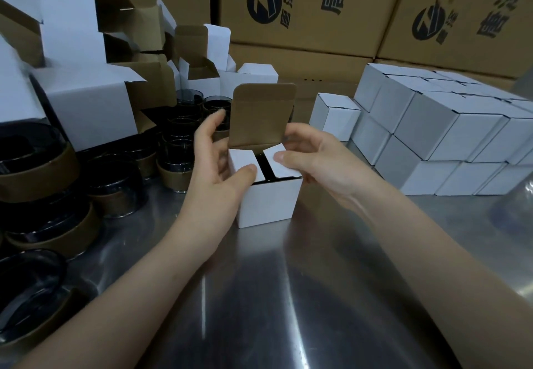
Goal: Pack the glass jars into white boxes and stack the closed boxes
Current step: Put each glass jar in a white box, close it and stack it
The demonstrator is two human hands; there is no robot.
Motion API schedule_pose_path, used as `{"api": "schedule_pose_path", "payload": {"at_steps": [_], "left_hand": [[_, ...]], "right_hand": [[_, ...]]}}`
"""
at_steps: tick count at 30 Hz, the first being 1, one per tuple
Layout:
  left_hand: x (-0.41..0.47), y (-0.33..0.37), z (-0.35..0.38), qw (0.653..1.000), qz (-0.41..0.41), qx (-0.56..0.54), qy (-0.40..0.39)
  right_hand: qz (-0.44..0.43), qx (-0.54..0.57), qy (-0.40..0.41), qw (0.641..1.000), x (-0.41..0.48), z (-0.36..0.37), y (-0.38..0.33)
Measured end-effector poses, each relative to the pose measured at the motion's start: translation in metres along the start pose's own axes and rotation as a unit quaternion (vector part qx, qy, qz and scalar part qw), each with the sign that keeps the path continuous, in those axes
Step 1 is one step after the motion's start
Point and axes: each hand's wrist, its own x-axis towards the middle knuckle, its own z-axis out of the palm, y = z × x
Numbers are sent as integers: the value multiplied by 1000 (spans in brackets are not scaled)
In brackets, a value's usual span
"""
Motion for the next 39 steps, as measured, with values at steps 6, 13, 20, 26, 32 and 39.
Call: {"api": "schedule_pose_path", "payload": {"at_steps": [6,13,20,26,32,39], "left_hand": [[1,0,-1,1000,-7,-1,0],[2,-2,-1,1000,-23,3,-1],[4,-1,-3,989,-98,-98,47],[6,-9,-5,995,-100,-16,5],[-2,-15,-15,988,-47,107,-104],[2,-21,-16,990,3,117,-85]], "right_hand": [[-12,-18,-15,1000,0,-5,5],[54,-5,-14,998,4,-11,4],[35,-59,-88,994,3,-22,6],[11,-119,-168,979,0,-32,6],[-26,-207,-163,964,-2,-31,3],[-65,-242,-127,960,-3,-29,4]]}}
